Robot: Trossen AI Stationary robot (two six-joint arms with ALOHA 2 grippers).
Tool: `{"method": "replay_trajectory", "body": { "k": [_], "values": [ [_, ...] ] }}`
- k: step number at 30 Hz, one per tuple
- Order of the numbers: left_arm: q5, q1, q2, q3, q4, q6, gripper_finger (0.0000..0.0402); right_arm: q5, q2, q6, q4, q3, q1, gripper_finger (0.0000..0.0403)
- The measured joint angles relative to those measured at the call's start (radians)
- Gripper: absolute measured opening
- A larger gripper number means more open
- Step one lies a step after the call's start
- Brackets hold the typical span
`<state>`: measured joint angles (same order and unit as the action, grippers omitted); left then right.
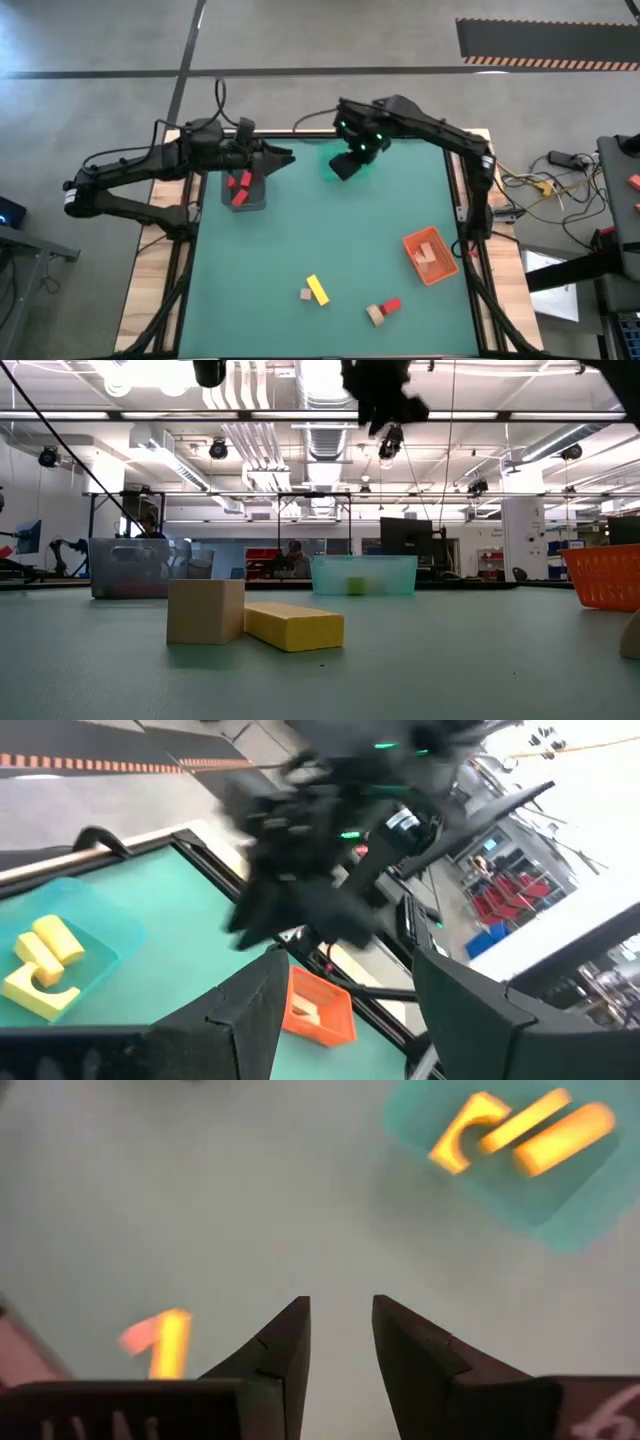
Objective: Sort & place blocks by color
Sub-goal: Put the red block into the black bin
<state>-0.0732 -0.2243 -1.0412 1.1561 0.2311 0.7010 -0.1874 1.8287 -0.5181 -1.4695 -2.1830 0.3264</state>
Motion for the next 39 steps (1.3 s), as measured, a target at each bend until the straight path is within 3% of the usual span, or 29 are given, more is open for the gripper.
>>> {"method": "replay_trajectory", "body": {
  "k": [9, 20, 25, 36, 39],
  "values": [
    [-0.002, 0.012, 0.0, 0.0, 0.006, 0.0, 0.0199, 0.004, -0.1, -0.253, 0.011, 0.0, -0.28, 0.0099],
    [-0.011, 0.011, 0.0, 0.0, 0.006, -0.001, 0.0199, -0.002, -0.1, -0.05, -0.059, 0.009, -0.658, 0.0098],
    [-0.012, 0.011, 0.0, 0.0, 0.006, -0.001, 0.0199, 0.056, -0.096, -0.027, -0.058, 0.03, -0.806, 0.0099],
    [-0.012, 0.01, -0.019, 0.0, 0.006, -0.008, 0.0199, 0.065, -0.093, -0.04, -0.036, 0.179, -0.96, 0.0174],
    [-0.012, 0.01, -0.026, 0.0, 0.005, -0.007, 0.0199, 0.143, -0.091, -0.007, 0.023, 0.234, -1.003, 0.019]
  ]
}}
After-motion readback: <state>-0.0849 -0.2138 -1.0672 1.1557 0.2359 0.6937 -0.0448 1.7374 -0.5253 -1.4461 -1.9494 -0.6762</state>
